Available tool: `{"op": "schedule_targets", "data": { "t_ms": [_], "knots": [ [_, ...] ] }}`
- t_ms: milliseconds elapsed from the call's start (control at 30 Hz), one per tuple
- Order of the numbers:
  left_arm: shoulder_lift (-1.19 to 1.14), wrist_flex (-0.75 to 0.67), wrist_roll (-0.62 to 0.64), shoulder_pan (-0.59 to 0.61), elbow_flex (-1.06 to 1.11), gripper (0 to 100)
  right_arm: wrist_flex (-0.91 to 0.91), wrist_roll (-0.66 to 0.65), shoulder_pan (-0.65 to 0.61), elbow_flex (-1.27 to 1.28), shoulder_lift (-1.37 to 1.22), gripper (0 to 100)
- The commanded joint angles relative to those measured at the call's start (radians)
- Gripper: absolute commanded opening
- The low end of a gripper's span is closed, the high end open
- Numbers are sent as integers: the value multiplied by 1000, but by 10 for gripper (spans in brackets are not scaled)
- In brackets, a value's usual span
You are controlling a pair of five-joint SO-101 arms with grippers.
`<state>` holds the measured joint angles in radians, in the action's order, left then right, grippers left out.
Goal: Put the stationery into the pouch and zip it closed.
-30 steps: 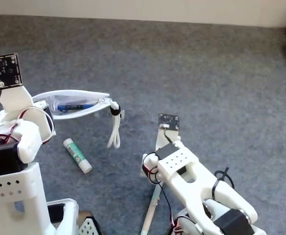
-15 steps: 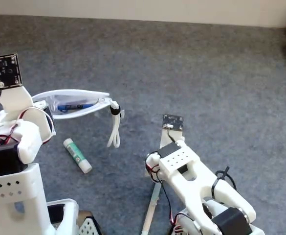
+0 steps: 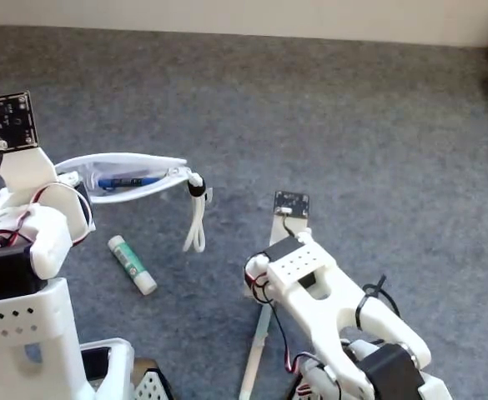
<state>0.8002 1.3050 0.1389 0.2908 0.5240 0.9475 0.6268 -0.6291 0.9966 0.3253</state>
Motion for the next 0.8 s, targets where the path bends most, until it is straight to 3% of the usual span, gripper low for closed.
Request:
{"op": "schedule_targets", "data": {
  "t_ms": [0,333,767],
  "knots": [
    [-36,-3,11,8,35,11,-8,9,27,-102,-1,4],
    [-36,-8,11,8,45,11,229,5,71,-314,-1,4],
    [-36,-8,11,8,45,11,249,3,71,-355,1,4]
  ]
}}
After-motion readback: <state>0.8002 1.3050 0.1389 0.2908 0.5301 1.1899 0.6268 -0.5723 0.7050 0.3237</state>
